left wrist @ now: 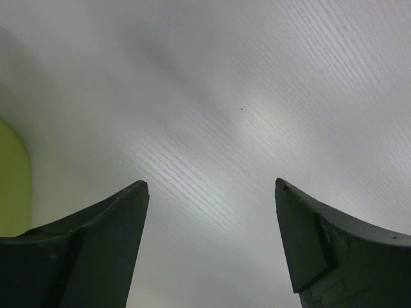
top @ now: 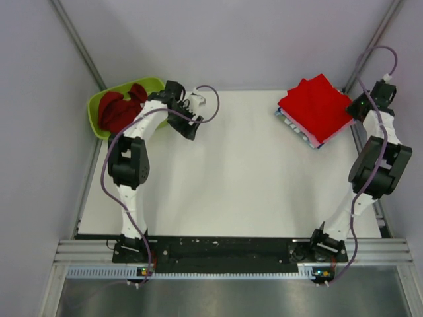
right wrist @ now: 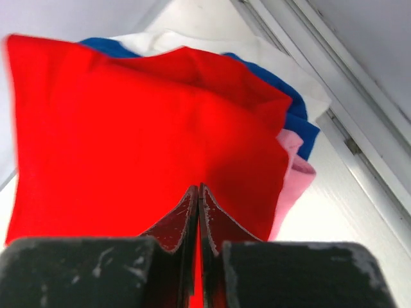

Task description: Fold and stack the t-shirts

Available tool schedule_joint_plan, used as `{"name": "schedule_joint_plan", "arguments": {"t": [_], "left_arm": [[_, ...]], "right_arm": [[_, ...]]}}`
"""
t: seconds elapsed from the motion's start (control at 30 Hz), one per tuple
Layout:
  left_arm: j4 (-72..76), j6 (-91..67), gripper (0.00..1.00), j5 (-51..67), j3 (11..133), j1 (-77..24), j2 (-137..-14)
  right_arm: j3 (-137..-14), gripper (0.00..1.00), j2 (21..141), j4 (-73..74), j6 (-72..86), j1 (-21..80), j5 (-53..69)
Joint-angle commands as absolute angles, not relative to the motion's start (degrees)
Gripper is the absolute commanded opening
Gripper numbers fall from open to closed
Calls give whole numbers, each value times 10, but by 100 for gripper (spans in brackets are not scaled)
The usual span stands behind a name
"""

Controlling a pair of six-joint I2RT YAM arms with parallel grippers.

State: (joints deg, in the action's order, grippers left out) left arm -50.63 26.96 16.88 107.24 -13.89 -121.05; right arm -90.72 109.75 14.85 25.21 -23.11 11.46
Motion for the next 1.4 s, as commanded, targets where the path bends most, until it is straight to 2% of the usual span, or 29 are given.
{"name": "schedule_joint_plan", "arguments": {"t": [0.0, 0.2, 0.37, 0.47, 0.53, 0.57, 0.63, 0.8, 1.1, 1.17, 1.23, 1.37], "left_arm": [[-505, 272, 84, 176, 1071, -135, -1170], [-512, 279, 84, 167, 1062, -135, -1163], [-512, 287, 84, 151, 1052, -135, -1151], [-512, 284, 84, 143, 1049, -134, -1143], [-506, 277, 84, 138, 1036, -134, -1129], [-498, 273, 84, 136, 1028, -133, -1122], [-479, 262, 84, 130, 1003, -131, -1098], [-433, 236, 86, 99, 950, -127, -1034], [-305, 159, 92, 53, 787, -90, -889], [-273, 135, 93, 68, 749, -67, -866], [-225, 116, 99, 96, 691, -42, -841], [-138, 95, 99, 110, 590, -15, -816]], "right_arm": [[-934, 0, 1134, 113, 339, -236, 25], [-915, 0, 1129, 115, 373, -243, -70], [-947, 0, 1114, 112, 319, -243, -40], [-959, 0, 1070, 128, 274, -238, -54], [-941, 3, 1029, 129, 244, -236, -46], [-930, 7, 1009, 130, 228, -231, -36], [-902, 27, 967, 134, 198, -217, -11], [-827, 99, 874, 163, 163, -170, 49], [-568, 99, 652, 96, 173, -133, 51], [-511, 99, 622, 81, 172, -133, 51], [-458, 99, 598, 63, 171, -132, 38], [-349, 99, 564, -23, 182, -132, 28]]}}
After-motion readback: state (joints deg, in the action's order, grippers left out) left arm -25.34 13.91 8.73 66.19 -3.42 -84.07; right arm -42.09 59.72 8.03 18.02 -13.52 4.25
